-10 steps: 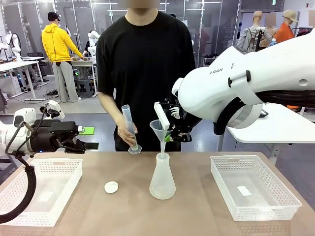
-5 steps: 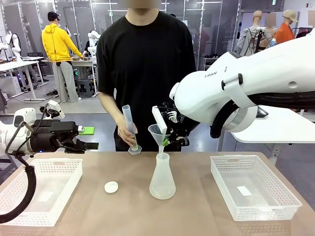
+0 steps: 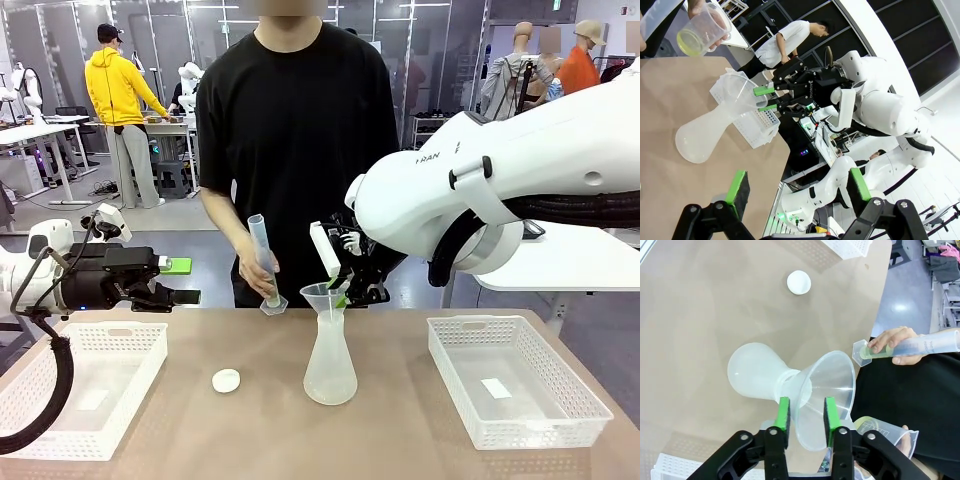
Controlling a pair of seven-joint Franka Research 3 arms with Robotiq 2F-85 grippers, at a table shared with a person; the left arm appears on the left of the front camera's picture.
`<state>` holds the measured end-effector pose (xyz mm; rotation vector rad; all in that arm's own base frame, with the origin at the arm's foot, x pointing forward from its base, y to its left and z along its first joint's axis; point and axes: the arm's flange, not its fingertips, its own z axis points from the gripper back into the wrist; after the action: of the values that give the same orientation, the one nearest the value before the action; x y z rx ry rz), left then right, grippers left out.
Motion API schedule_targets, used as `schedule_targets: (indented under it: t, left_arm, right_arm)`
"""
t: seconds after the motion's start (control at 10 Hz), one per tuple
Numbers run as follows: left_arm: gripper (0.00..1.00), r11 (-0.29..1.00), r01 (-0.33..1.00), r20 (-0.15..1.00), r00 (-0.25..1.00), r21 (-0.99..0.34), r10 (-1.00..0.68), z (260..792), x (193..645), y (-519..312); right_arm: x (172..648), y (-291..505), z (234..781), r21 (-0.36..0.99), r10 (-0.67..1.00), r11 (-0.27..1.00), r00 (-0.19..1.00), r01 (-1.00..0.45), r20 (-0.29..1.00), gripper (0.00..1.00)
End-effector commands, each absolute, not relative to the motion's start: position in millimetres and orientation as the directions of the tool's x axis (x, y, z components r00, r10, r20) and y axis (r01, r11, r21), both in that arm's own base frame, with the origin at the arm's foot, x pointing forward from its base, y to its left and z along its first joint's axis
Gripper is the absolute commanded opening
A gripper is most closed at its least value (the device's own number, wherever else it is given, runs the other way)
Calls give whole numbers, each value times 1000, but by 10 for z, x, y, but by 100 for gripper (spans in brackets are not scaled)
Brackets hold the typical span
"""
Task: Prepare the solutions needed for the experiment.
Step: Pick up the Plastic Funnel and insert it into the Big flask.
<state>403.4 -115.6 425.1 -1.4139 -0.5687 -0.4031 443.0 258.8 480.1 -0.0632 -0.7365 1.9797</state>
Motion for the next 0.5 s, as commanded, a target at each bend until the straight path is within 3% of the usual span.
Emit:
schedule_targets:
  t: [0.0, 0.4]
  left_arm:
    - [100, 105, 577, 585, 806, -810, 83, 4267, 4037, -1166]
    - [100, 105, 577, 585, 806, -810, 83, 4267, 4037, -1166]
  right_arm:
    - [4434, 2604, 4823, -524, 816, -332, -518, -784, 258, 38]
    - [4434, 2604, 4823, -524, 816, -332, -518, -784, 258, 38]
